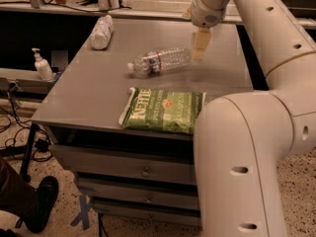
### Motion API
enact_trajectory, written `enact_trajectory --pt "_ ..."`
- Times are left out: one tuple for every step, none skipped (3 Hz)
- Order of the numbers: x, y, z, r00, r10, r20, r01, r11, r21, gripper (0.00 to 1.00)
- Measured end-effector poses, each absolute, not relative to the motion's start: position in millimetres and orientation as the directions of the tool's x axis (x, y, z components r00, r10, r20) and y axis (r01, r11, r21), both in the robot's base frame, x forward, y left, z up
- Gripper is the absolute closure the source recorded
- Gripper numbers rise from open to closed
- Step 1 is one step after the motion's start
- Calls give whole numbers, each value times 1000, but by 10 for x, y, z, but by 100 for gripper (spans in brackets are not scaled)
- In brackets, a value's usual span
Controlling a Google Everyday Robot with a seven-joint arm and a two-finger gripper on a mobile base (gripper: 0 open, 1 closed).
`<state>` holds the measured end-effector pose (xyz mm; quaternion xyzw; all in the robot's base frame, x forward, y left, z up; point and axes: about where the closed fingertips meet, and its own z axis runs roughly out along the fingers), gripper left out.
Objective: Knock water bottle over
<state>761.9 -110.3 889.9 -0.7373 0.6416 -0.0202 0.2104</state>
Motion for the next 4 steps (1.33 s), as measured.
enact_trajectory --pt "7527 -1342 9335 97 -933 -348 -927 43 -373 0" --pt "7401 -1516 9784 22 -867 -498 -898 201 -391 0" --pt "7305 -1676 10127 -32 -782 -622 -862 336 -379 0" --pt "7183 -1919 10340 -55 -671 -739 -823 449 -347 0"
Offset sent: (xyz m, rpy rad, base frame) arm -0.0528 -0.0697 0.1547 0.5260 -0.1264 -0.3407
